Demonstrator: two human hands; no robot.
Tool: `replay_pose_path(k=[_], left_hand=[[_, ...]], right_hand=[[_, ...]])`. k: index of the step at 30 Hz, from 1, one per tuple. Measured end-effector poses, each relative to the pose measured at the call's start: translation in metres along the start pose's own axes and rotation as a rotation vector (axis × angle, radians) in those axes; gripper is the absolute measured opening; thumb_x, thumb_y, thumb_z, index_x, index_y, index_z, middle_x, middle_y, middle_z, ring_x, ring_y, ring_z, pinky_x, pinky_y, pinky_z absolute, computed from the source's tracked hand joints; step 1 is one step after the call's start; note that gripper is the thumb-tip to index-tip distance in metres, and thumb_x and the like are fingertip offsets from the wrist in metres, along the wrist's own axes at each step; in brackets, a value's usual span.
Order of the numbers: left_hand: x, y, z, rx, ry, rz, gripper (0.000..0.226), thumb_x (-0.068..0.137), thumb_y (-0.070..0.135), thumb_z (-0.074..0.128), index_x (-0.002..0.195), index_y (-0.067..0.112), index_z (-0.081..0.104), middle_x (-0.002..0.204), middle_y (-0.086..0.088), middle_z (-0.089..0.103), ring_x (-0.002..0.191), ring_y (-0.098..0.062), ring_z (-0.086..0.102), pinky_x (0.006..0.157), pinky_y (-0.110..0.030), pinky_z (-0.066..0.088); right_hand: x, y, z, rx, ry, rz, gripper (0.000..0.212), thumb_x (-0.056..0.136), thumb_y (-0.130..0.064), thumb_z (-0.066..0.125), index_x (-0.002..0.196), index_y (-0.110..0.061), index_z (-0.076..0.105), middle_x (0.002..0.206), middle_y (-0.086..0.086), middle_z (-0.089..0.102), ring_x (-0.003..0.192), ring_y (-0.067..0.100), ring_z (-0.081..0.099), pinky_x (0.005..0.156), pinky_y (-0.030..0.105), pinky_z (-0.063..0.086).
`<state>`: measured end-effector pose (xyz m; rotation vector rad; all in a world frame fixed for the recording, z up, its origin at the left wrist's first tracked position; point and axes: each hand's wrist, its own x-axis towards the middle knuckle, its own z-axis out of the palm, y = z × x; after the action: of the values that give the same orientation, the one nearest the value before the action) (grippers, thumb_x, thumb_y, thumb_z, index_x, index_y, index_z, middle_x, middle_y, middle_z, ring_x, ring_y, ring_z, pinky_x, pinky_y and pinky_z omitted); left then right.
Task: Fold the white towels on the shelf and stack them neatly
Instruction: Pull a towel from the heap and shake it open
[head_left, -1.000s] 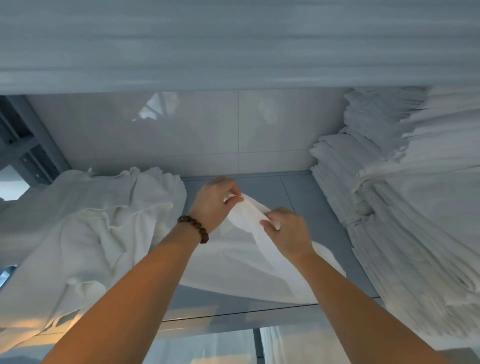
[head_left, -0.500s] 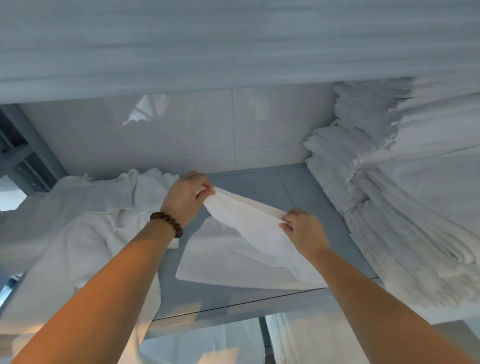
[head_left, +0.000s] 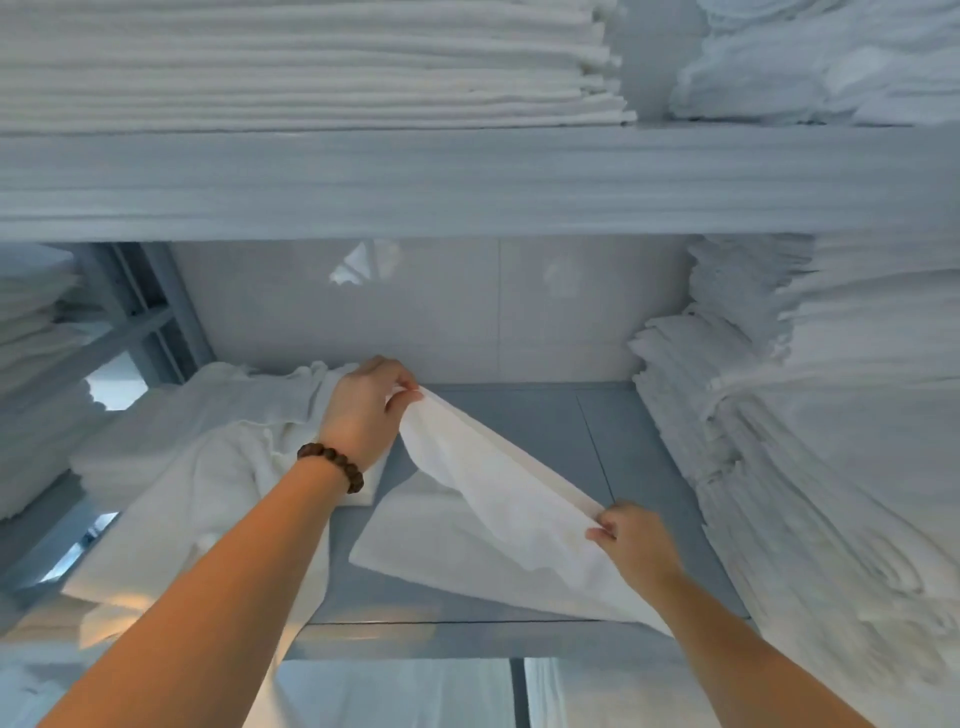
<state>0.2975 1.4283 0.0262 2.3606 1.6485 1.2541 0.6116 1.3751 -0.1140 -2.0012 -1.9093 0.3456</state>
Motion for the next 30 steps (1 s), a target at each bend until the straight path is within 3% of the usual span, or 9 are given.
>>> replay_pose_path(k=[2,5,10,15,20,23,30], left_hand=[[-0.012,0.019,-0.006,0.026,0.019,0.001,0.003,0.083,0.009,0.067,0.082,0.008,0.065,0.087,-0.008,0.065,0.077,-0.024,0.058,0.068,-0.019,0.033],[-0.035,0.048,-0.016,0.068,0.064,-0.017,0.004,0.082,0.009,0.068,0.082,0.006,0.066,0.086,-0.010,0.065,0.078,-0.027,0.058,0.071,-0.030,0.042],[-0.068,0.092,-0.039,0.105,0.129,-0.025,0.003,0.083,0.009,0.067,0.082,0.006,0.065,0.085,-0.007,0.063,0.078,-0.024,0.057,0.073,-0.028,0.042],[-0.090,0.121,-0.057,0.142,0.153,-0.044,0.005,0.085,0.010,0.064,0.083,0.006,0.064,0.086,-0.009,0.062,0.078,-0.026,0.056,0.071,-0.030,0.042],[-0.098,0.138,-0.075,0.116,0.188,-0.069,0.007,0.087,0.014,0.063,0.085,0.007,0.063,0.088,-0.007,0.061,0.082,-0.021,0.053,0.071,-0.025,0.035],[-0.093,0.151,-0.083,0.121,0.198,-0.032,0.008,0.088,0.014,0.061,0.086,0.007,0.062,0.089,-0.007,0.061,0.084,-0.021,0.053,0.073,-0.023,0.033],[-0.093,0.149,-0.118,0.128,0.244,0.013,0.006,0.088,0.014,0.060,0.085,0.008,0.060,0.090,-0.007,0.062,0.086,-0.022,0.054,0.078,-0.026,0.036]], right_hand=[[-0.011,0.012,-0.006,0.004,-0.003,-0.026,0.024,0.088,-0.030,0.062,0.089,-0.007,0.069,0.091,0.011,0.065,0.086,0.028,0.061,0.069,0.029,0.038],[-0.030,0.032,-0.016,0.045,-0.012,-0.027,0.019,0.087,-0.028,0.064,0.086,-0.010,0.069,0.090,0.009,0.066,0.085,0.026,0.062,0.069,0.029,0.039],[-0.065,0.054,-0.028,0.092,-0.017,-0.065,0.015,0.087,-0.025,0.063,0.086,-0.011,0.070,0.087,0.007,0.068,0.082,0.025,0.063,0.072,0.032,0.046],[-0.094,0.057,-0.046,0.104,0.096,-0.042,0.013,0.090,-0.019,0.057,0.090,-0.007,0.063,0.093,0.010,0.063,0.085,0.030,0.061,0.072,0.033,0.043],[-0.117,0.067,-0.070,0.140,0.194,-0.045,0.003,0.088,-0.014,0.055,0.089,-0.013,0.057,0.083,0.003,0.060,0.076,0.024,0.057,0.066,0.030,0.042],[-0.128,0.071,-0.075,0.164,0.212,-0.084,0.010,0.088,-0.011,0.055,0.093,-0.014,0.063,0.084,0.000,0.058,0.073,0.018,0.053,0.066,0.028,0.040],[-0.162,0.078,-0.058,0.089,0.153,-0.049,0.018,0.084,-0.006,0.056,0.095,-0.009,0.071,0.085,0.005,0.056,0.071,0.021,0.051,0.065,0.027,0.040]])
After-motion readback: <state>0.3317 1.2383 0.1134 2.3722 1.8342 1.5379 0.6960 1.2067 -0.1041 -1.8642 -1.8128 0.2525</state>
